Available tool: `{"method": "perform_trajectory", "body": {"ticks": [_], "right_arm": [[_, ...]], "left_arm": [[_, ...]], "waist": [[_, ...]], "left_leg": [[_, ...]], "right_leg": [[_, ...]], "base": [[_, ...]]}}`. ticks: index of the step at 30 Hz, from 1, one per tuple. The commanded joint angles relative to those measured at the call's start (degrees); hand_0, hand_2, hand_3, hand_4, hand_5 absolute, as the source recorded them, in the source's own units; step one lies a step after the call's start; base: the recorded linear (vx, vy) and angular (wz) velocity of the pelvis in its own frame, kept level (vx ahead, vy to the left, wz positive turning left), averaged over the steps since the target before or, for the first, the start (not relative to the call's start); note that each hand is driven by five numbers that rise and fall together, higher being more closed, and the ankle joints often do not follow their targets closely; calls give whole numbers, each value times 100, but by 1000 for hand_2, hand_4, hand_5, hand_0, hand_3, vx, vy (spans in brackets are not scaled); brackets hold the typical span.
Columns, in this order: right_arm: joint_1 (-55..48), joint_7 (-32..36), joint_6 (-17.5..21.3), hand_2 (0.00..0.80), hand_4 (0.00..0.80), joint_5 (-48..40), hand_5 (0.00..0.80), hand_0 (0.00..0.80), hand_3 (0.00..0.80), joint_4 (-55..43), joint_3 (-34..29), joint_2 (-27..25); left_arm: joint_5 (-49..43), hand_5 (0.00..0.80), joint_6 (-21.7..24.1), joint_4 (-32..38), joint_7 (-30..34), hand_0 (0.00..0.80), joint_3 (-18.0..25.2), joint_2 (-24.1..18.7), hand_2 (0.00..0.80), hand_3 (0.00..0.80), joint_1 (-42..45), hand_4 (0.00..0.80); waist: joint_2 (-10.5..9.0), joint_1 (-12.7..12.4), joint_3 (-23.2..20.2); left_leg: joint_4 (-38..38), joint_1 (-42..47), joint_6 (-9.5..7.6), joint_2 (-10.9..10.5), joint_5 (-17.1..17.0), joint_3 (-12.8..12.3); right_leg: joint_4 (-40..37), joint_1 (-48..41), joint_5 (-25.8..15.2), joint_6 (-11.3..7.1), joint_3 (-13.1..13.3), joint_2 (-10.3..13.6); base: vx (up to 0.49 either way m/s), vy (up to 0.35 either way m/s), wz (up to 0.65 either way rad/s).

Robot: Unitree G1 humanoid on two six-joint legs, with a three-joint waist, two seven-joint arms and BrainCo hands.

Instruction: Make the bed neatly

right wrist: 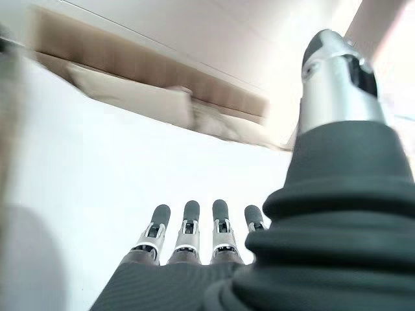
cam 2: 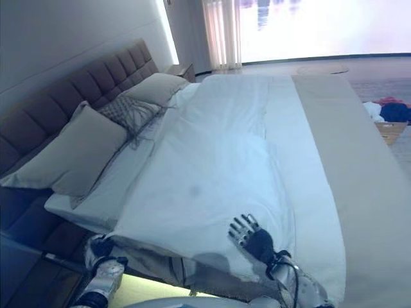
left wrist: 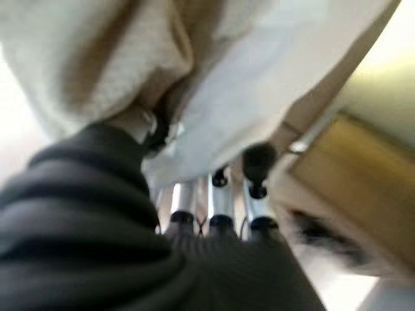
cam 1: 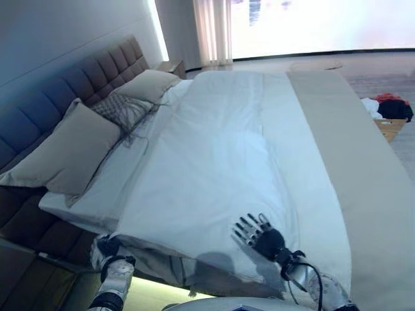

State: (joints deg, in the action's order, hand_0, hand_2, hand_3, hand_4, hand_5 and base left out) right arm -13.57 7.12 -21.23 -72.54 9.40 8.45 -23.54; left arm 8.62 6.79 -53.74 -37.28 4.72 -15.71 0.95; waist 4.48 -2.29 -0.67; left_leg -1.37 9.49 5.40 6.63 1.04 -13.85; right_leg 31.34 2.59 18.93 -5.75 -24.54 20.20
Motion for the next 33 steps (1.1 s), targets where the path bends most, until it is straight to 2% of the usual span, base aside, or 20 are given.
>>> {"method": "perform_trajectory", "body": {"ticks": [1, 4, 6, 9, 13, 15, 17, 20, 23, 29, 33], "right_arm": [[149, 115, 47, 0, 0, -79, 0, 0, 0, -49, -560, 492], [148, 172, -75, 0, 0, -59, 0, 0, 0, 30, -883, 390], [193, 209, -192, 0, 0, -5, 0, 0, 0, 111, -1034, 338], [275, 94, -365, 0, 0, 48, 0, 0, 0, 70, -1124, 263], [338, -7, -509, 0, 0, 67, 0, 0, 0, -24, -1166, 141], [341, -53, -543, 0, 0, 93, 0, 0, 0, -102, -1200, 69], [314, -82, -575, 0, 0, 92, 0, 0, 0, -197, -1276, -33], [245, 28, -531, 0, 0, 143, 0, 0, 0, -155, -1361, -135], [205, 105, -383, 0, 0, 160, 0, 0, 0, -49, -1383, -105], [263, 76, -241, 0, 0, 148, 0, 0, 0, -127, -1328, -39], [336, 51, -180, 0, 0, 176, 0, 0, 0, -166, -1151, 45]], "left_arm": [[669, 800, 639, -343, 18, 800, 1170, -1025, 800, 800, 196, 800], [1038, 800, 676, -612, 285, 800, 1663, -1289, 800, 800, 269, 800], [1042, 800, 526, -849, 523, 800, 1926, -1533, 800, 800, 300, 800], [975, 800, 317, -1186, 784, 800, 2057, -1858, 800, 800, 268, 800], [559, 800, 96, -1407, 1091, 800, 2121, -2249, 800, 800, 245, 800], [27, 800, 20, -1439, 1219, 800, 2027, -2461, 800, 800, 253, 800], [-101, 800, -45, -1323, 1268, 800, 1930, -2668, 800, 800, 268, 800], [-227, 800, -70, -1211, 1473, 800, 2067, -3073, 800, 800, 303, 800], [-353, 800, -270, -965, 1673, 800, 2158, -3406, 800, 800, 280, 800], [-360, 800, -646, -734, 1903, 800, 2228, -3859, 800, 800, 29, 800], [-118, 800, -609, -861, 2053, 800, 2230, -4082, 800, 800, -136, 800]], "waist": [[-433, -146, 94], [-397, -110, 47], [-369, -94, 19], [-309, -78, -18], [-228, -66, -44], [-167, -64, -47], [-105, -66, -35], [-30, -68, -11], [-43, -140, 18], [-40, -208, 19], [22, -183, 30]], "left_leg": [[15, -260, -127, -92, -441, 221], [13, -262, -122, -114, -406, 220], [7, -262, -124, -135, -377, 241], [8, -272, -129, -173, -361, 271], [18, -307, -125, -213, -357, 308], [57, -325, -119, -230, -374, 332], [91, -367, -117, -259, -398, 364], [125, -416, -124, -303, -410, 372], [176, -448, -147, -357, -424, 416], [331, -466, -227, -568, -429, 408], [365, -467, -330, -718, -362, 340]], "right_leg": [[-2580, -934, -2436, -587, -14, 213], [-2564, -920, -2402, -586, 4, 234], [-2536, -898, -2386, -596, 23, 251], [-2507, -876, -2371, -607, 42, 278], [-2480, -816, -2358, -616, 73, 299], [-2469, -778, -2333, -621, 99, 291], [-2454, -725, -2328, -634, 129, 292], [-2431, -656, -2346, -667, 185, 324], [-2433, -654, -2447, -720, 163, 393], [-2412, -565, -2772, -847, 179, 612], [-2343, -440, -2902, -899, 317, 727]], "base": [[32, 73, -7], [27, 87, -4], [19, 83, -5], [13, 103, -2], [-6, 109, -4], [-24, 134, -7], [-64, 189, -4], [-67, 175, -4], [-52, 122, -1], [-34, 128, 3], [-29, 106, 2]]}}
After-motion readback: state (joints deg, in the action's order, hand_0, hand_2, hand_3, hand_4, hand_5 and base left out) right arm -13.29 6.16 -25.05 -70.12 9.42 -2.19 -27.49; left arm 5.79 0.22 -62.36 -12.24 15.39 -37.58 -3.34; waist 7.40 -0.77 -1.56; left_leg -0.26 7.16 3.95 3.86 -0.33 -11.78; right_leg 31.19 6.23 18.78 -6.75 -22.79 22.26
